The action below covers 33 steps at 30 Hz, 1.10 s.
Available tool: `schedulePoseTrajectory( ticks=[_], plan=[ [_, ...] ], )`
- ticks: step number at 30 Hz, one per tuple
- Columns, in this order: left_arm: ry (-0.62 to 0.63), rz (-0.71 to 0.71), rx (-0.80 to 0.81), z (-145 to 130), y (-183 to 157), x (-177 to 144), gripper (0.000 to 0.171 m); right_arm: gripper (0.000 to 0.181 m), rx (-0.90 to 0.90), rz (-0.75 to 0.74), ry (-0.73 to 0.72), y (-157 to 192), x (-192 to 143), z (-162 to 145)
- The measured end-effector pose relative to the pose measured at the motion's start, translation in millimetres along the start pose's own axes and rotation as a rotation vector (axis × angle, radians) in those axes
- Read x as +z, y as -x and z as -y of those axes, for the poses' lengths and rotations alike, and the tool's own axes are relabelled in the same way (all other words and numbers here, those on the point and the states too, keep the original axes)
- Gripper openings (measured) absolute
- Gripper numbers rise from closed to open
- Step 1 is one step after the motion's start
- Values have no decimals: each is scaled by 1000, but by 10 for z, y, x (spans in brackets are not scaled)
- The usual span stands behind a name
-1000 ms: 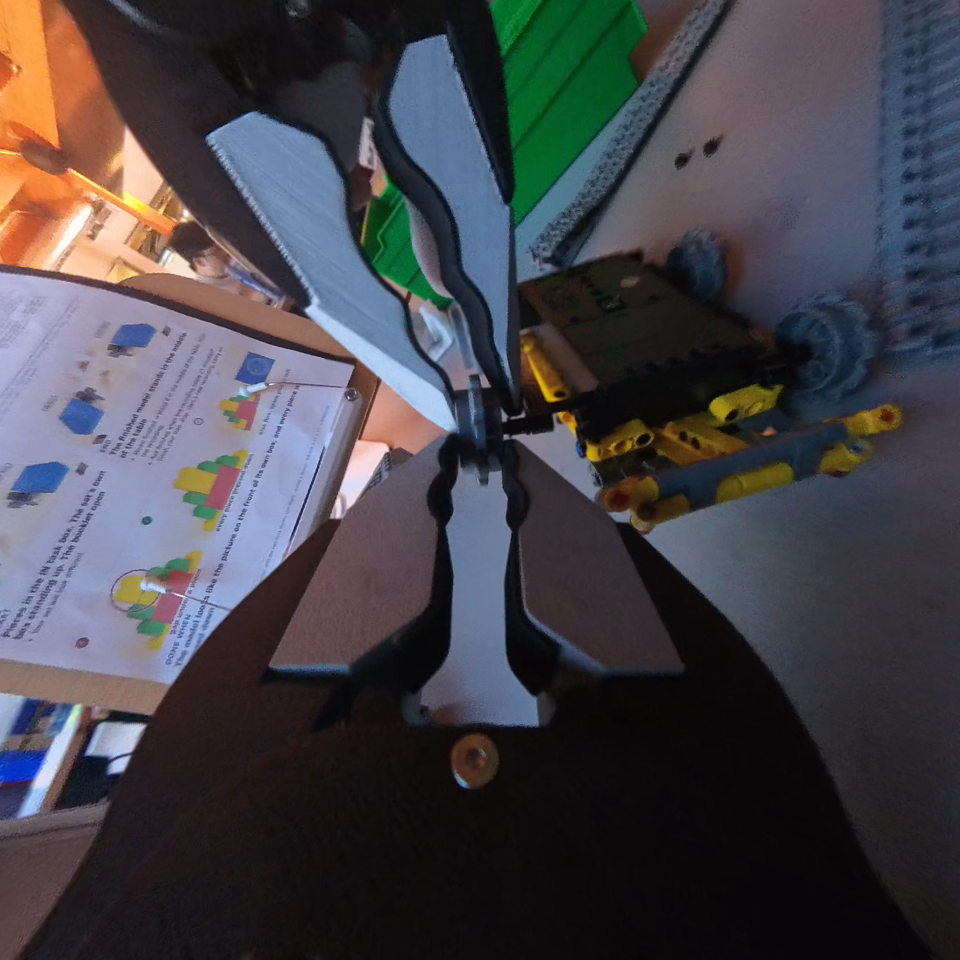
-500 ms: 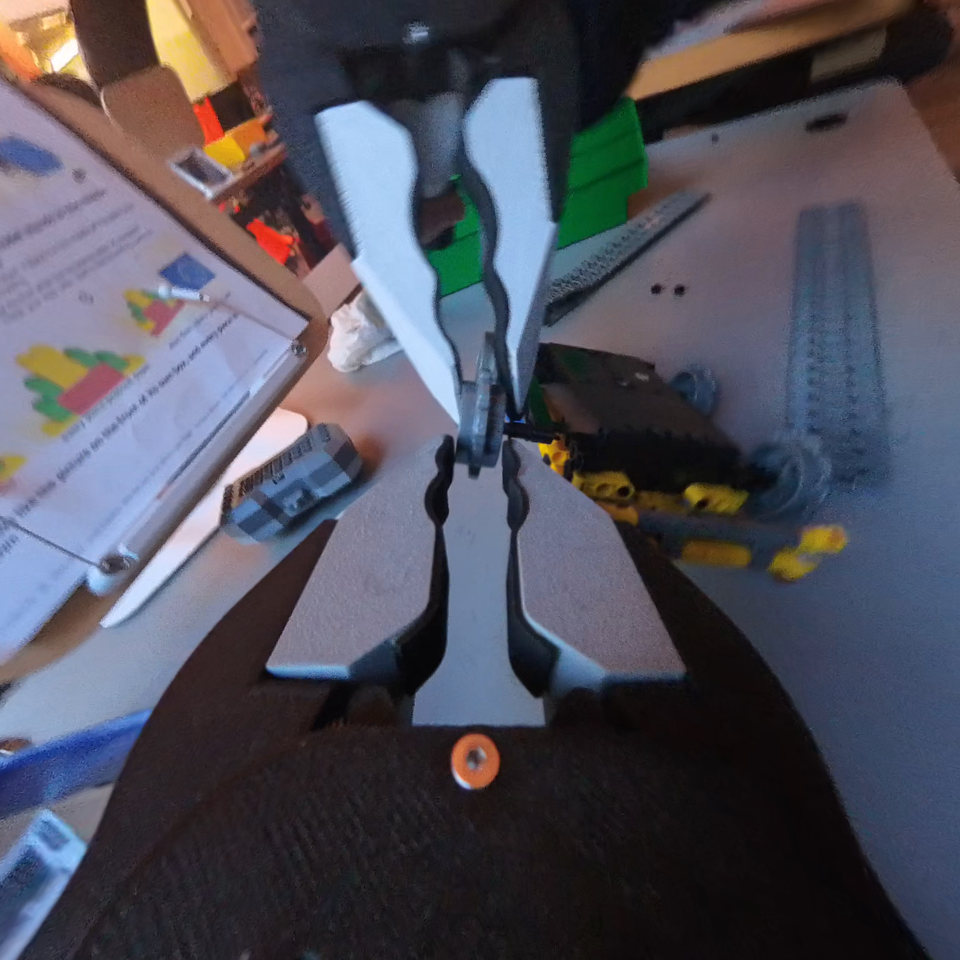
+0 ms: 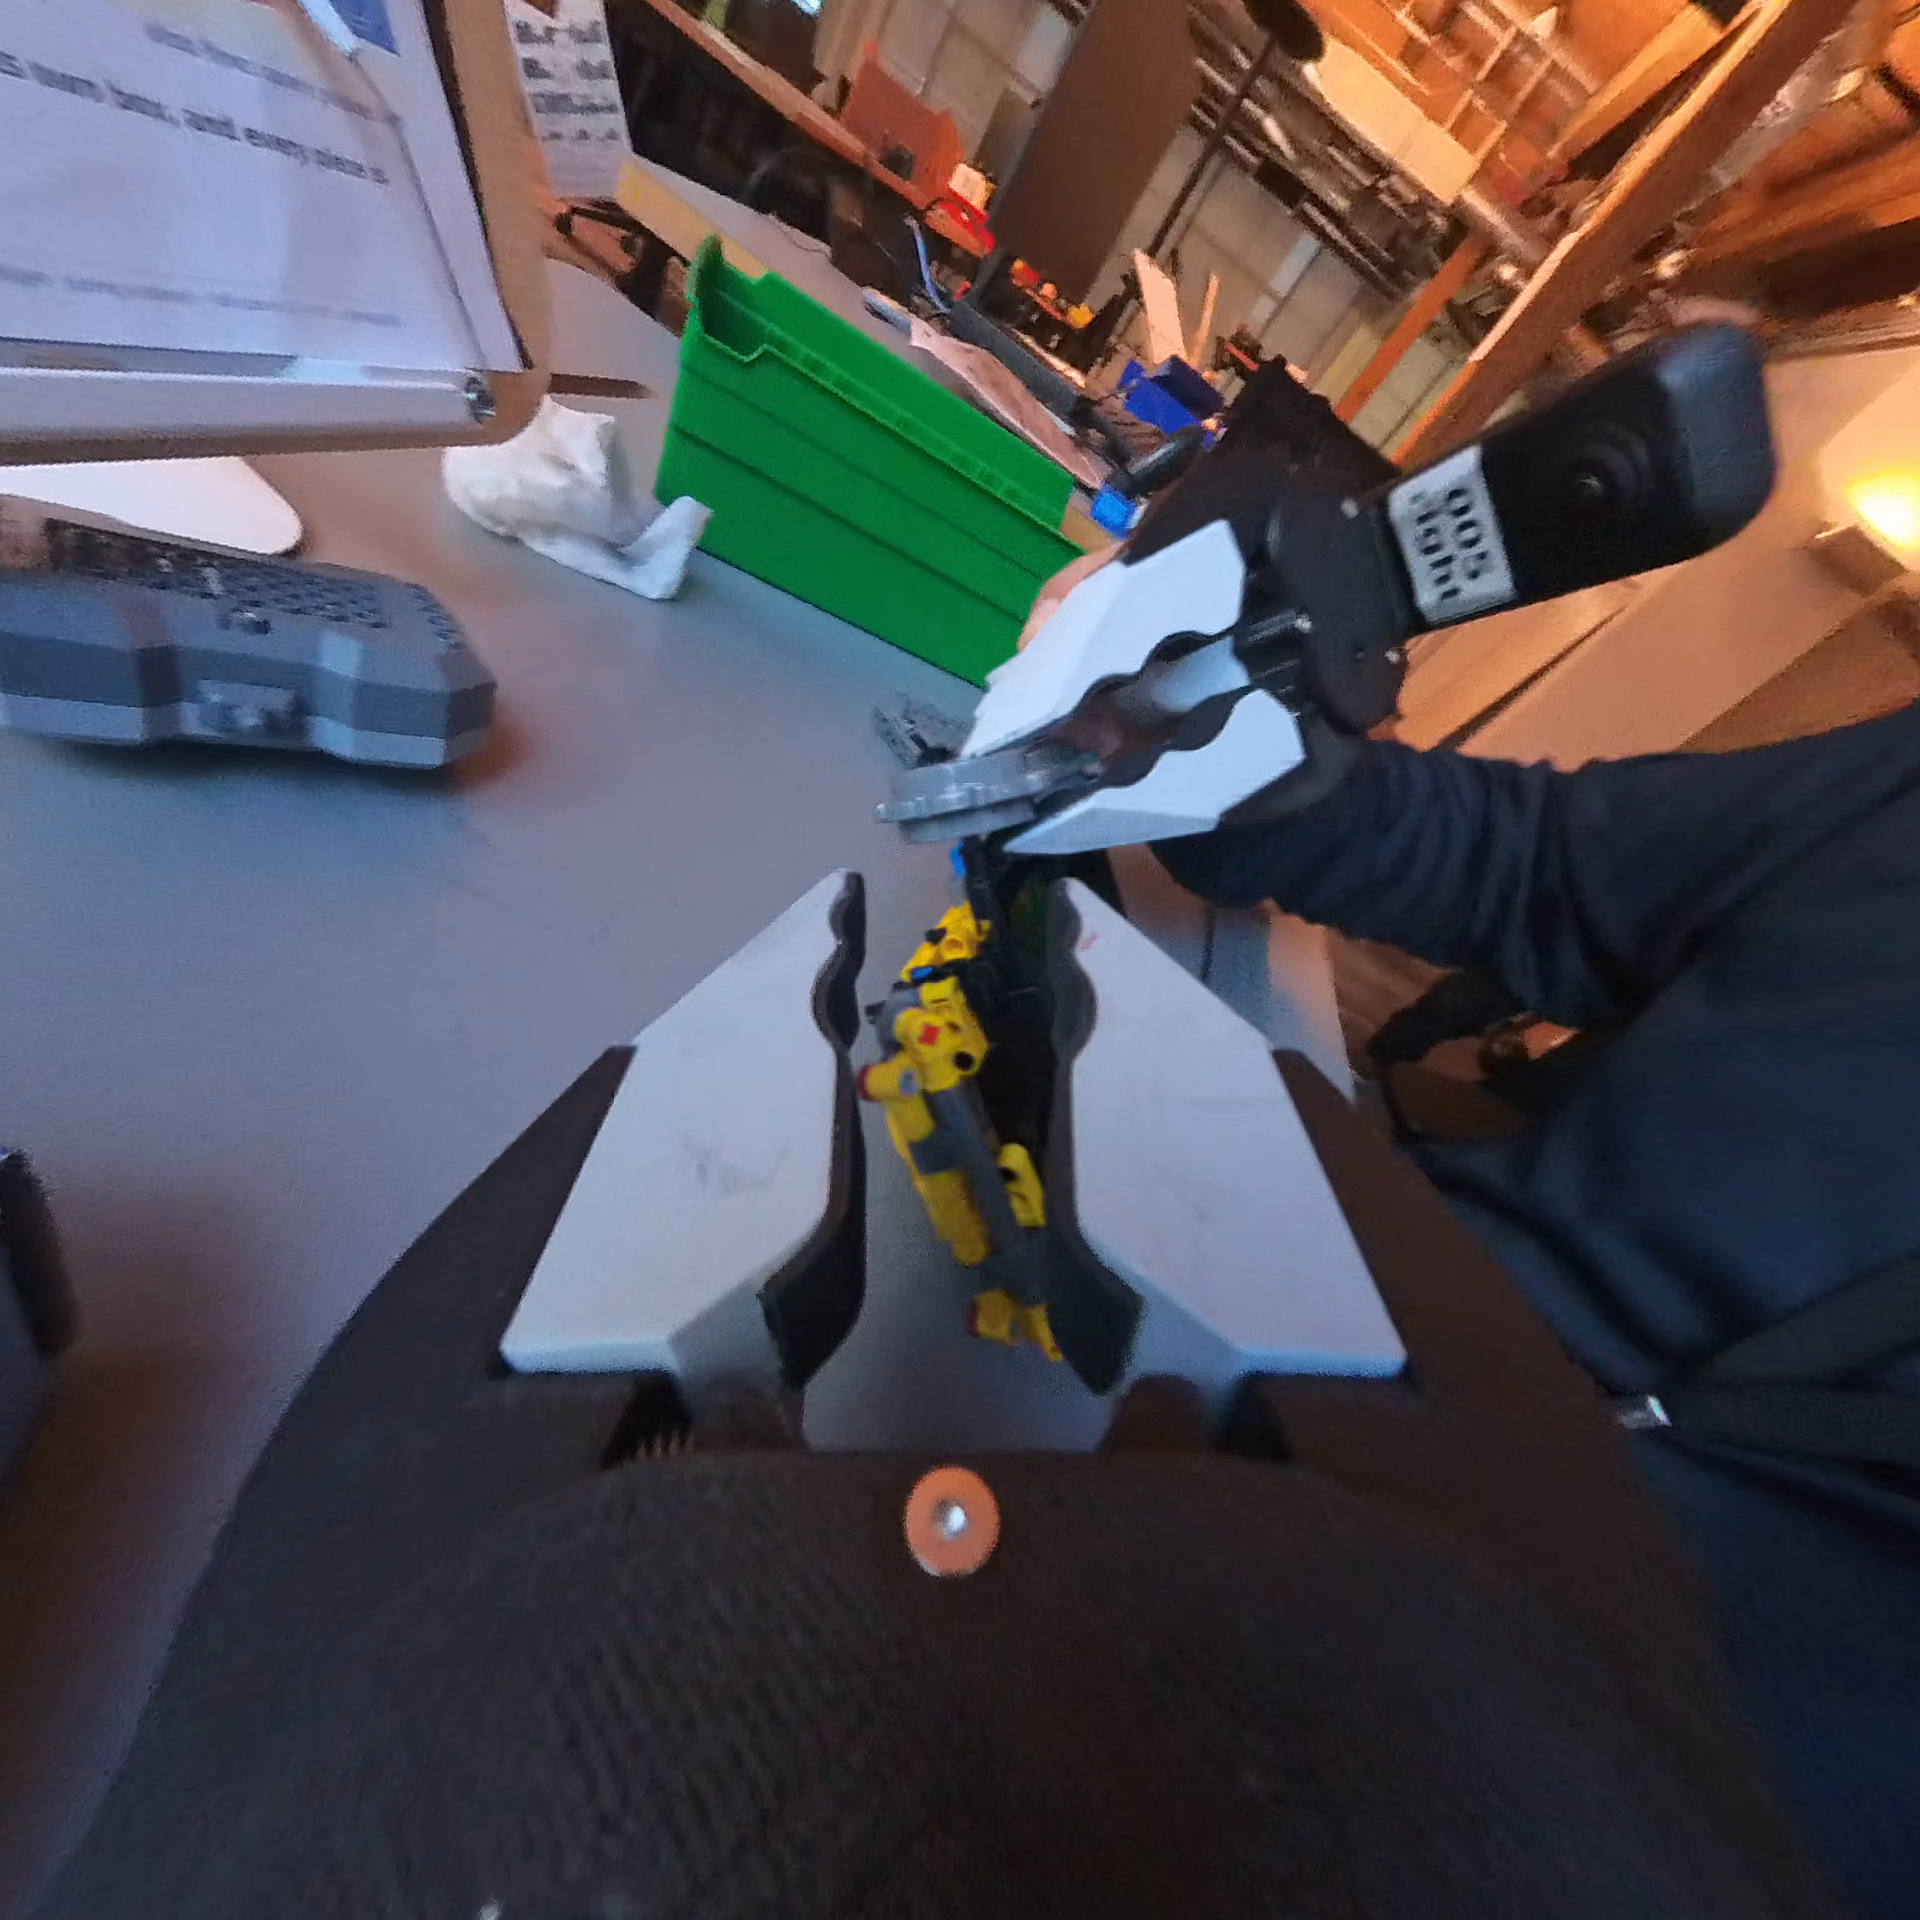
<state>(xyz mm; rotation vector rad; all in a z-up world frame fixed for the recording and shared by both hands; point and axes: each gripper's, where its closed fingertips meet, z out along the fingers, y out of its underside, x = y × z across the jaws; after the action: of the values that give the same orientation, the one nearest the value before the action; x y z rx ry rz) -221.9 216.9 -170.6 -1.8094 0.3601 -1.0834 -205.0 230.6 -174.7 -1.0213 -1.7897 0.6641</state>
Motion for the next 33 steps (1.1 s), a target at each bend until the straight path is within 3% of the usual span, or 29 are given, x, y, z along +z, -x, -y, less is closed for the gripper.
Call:
schedulePoseTrajectory(
  ticks=[3,8,12,17,26,33],
  plan=[
    [23,-59,-57,-11,-44,80,33,12,36,-12,-58,3,-43,35],
    [191,-75,-43,-236,-57,297,32,11,95,-28,-136,-7,-50,48],
    [162,-157,-85,-169,-160,402,29,11,103,0,-173,20,-51,82],
    [155,-148,-72,-188,-136,391,14,12,110,22,-154,19,-10,62],
    [116,-95,-53,-108,-122,388,8,11,-63,-201,-66,-128,-45,101],
    [83,-62,-51,-27,-75,366,9,11,211,-172,-86,-242,-19,81]
  ],
)
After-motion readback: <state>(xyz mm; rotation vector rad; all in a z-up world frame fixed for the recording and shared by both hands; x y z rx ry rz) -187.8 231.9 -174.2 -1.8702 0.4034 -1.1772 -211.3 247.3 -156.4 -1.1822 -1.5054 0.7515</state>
